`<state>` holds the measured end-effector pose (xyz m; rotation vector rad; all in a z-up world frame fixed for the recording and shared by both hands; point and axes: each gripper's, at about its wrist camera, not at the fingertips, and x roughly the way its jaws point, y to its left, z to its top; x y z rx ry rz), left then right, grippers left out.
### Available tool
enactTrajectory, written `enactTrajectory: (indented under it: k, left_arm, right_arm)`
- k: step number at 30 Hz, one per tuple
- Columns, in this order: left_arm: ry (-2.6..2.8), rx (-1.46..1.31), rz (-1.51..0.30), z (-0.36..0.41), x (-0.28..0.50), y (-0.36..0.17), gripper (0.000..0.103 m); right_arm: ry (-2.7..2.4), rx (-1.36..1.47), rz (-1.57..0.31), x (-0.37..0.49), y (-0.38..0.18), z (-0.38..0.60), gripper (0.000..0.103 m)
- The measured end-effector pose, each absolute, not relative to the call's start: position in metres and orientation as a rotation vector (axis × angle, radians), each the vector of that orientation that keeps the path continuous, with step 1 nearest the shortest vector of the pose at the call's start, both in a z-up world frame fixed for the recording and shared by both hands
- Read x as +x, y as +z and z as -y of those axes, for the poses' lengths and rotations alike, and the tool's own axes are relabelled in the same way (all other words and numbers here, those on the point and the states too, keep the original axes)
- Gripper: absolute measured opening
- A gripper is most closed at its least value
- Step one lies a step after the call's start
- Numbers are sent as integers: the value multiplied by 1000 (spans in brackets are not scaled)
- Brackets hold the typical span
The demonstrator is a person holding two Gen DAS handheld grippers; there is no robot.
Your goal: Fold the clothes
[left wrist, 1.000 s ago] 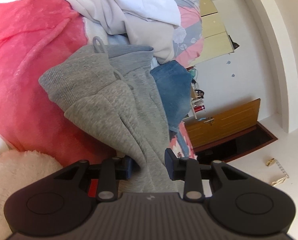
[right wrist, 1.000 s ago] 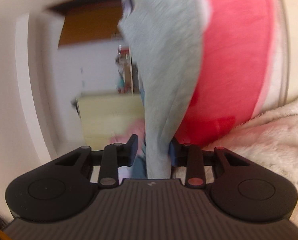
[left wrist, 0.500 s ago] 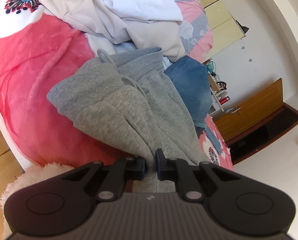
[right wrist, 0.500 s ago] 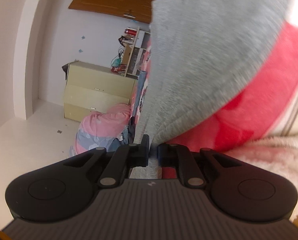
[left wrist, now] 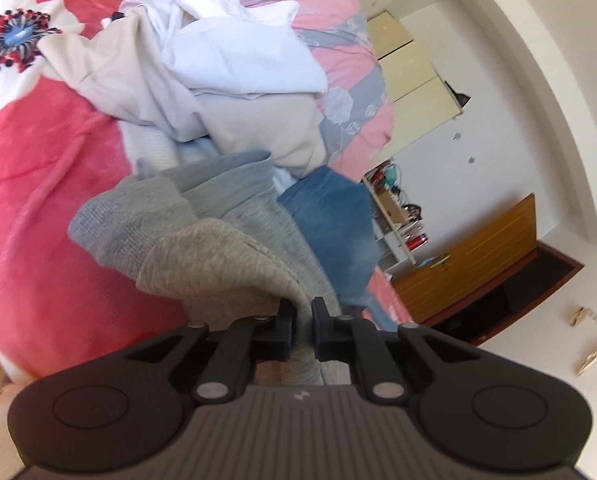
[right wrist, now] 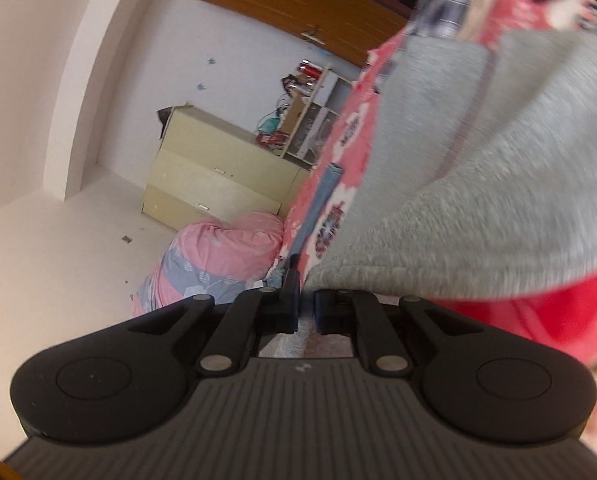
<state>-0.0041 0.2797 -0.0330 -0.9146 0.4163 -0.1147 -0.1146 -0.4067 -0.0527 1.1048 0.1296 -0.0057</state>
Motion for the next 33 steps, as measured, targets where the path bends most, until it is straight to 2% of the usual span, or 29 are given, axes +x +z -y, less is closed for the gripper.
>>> enactTrajectory:
  k: [9, 13, 15, 16, 17, 19, 22, 24, 27, 29, 33]
  left_arm:
    - [-157, -916, -357, -279, 46, -10, 10]
    - [-152, -855, -428, -274, 112, 1, 10]
    - [-150, -817, -471, -272, 151, 5, 13]
    - [-153, -797, -485, -271, 173, 1, 20]
    - [-150, -777, -494, -270, 193, -6, 32]
    - [-132, -744, -509, -268, 232, -21, 38]
    - [-97, -827, -514, -276, 248, -41, 39]
    - [-110, -859, -470, -282, 238, -42, 43]
    - [-116, -864, -410, -289, 220, -36, 48]
    - [-117, -840, -387, -296, 202, -24, 53]
    - [-114, -798, -419, -307, 159, -3, 61]
  right_arm:
    - [-8, 1023, -132, -53, -11, 428, 6]
    - [-27, 1021, -189, -6, -7, 444, 6]
    - [-40, 1039, -244, 31, -11, 458, 5]
    - [-46, 1057, -275, 52, -16, 465, 6]
    - [-47, 1085, -311, 78, -26, 471, 9]
    - [-48, 1135, -394, 130, -52, 483, 12]
    - [-105, 1283, -544, 182, -100, 498, 38]
    - [-114, 1369, -587, 193, -124, 500, 38]
    - [-84, 1355, -548, 187, -119, 498, 45]
    - [-75, 1333, -516, 174, -108, 495, 53]
    - [-56, 1261, -478, 138, -76, 482, 60]
